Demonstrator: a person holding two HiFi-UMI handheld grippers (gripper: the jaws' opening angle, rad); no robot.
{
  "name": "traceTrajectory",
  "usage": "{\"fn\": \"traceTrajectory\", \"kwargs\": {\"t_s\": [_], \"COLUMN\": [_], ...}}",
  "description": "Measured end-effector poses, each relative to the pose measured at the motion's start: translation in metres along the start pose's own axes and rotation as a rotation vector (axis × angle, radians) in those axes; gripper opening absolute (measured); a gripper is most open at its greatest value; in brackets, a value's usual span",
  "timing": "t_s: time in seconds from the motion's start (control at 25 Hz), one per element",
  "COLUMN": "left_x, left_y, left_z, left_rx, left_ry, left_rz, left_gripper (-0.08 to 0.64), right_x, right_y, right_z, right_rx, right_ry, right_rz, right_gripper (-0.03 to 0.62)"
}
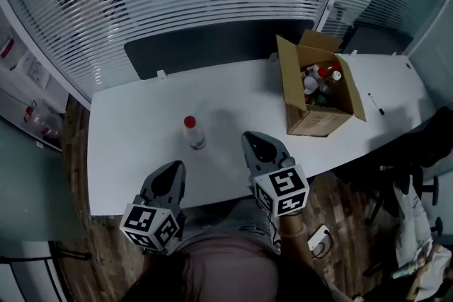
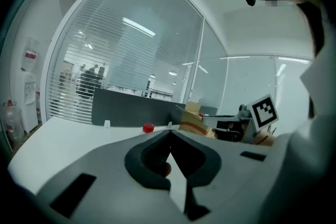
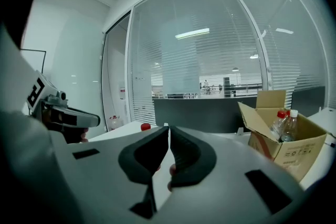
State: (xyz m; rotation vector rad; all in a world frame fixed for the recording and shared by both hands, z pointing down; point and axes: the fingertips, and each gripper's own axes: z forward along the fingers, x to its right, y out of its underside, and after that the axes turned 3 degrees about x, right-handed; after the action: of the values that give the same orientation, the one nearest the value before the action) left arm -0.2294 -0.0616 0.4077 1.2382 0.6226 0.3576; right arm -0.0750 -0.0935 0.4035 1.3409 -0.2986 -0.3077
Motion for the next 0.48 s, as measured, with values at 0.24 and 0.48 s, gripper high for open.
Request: {"fn": "traceTrajectory", "kwargs": {"t_s": [0.24,0.48], "left_x": [0.004,0.019], "left_y": [-0.004,-0.003], "left_z": [0.006,0.014], "left_rx": [0.000,0.008], "left_ry": [0.010,0.047], "left_rz": [0.011,-0.005], "left_gripper": [0.008,0.008], "right_x": [0.006,0.018], "right_y": [0.002,0.003], "right_z": [-0.014,-0.027], "right_rx": [-0.005,0.006], "right_ry": [0.030,0.046], "right_rz": [0.007,0.019], "right_gripper": [0.031,0.031]}}
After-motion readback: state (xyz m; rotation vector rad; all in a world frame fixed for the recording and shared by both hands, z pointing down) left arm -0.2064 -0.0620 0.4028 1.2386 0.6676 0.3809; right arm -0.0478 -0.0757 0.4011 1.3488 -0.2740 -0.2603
